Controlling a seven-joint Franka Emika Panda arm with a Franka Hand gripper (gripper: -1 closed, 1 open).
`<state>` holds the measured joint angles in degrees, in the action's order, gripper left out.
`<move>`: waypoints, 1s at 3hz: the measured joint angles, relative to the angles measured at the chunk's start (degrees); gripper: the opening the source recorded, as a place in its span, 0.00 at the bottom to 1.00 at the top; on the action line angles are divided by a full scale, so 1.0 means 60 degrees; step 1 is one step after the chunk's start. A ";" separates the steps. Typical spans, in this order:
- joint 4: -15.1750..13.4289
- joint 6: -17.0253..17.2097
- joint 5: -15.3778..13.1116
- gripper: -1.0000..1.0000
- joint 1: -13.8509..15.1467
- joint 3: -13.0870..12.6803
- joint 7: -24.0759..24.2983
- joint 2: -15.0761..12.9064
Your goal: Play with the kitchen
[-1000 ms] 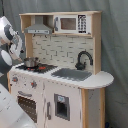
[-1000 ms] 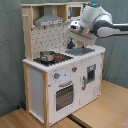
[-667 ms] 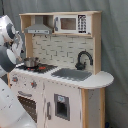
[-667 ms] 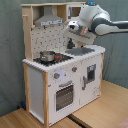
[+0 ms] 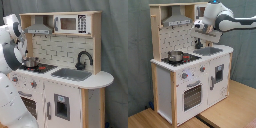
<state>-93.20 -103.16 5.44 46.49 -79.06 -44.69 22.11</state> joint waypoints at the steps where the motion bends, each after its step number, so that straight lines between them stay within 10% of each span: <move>1: 0.0173 0.0176 0.0000 1.00 0.0778 -0.0602 -0.0249 -0.0108; 3: 0.0481 0.0169 0.0000 1.00 0.2422 -0.2180 -0.0503 -0.0106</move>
<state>-90.31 -102.15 5.44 61.03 -92.14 -47.71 21.48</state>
